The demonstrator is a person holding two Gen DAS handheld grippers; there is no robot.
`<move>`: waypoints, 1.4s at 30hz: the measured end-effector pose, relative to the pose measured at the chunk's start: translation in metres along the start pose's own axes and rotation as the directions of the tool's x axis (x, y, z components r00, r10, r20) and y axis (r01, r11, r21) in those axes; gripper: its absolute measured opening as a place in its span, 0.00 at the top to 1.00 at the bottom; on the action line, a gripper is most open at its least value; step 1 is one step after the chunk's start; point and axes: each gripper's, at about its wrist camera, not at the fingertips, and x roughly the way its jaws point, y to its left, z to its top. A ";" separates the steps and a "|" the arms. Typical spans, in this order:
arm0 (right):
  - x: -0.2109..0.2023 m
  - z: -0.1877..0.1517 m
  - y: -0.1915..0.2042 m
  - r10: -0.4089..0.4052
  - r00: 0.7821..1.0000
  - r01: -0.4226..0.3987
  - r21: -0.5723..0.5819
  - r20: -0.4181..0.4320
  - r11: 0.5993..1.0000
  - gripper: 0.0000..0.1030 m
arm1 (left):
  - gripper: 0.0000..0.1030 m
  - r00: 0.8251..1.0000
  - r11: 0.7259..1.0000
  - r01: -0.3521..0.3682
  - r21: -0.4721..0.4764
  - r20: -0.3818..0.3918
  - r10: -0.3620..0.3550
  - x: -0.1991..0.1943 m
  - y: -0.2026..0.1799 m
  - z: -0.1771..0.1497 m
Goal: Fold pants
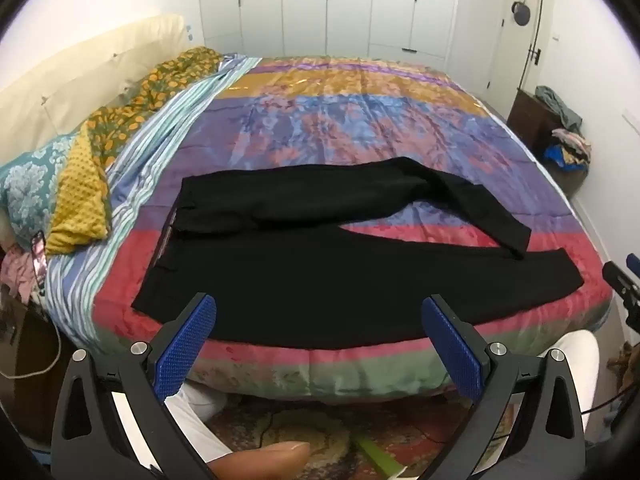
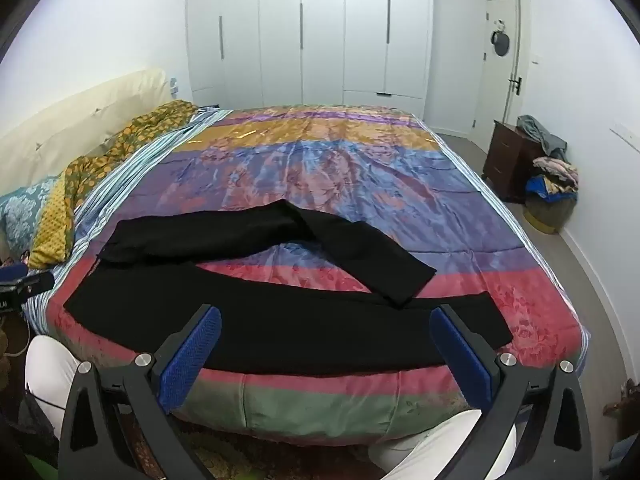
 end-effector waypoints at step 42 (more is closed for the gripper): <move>0.023 -0.003 0.012 -0.347 0.927 0.326 -0.153 -0.143 0.933 0.00 | 0.00 0.995 0.988 -0.098 0.120 0.007 0.098 0.016 -0.018 -0.012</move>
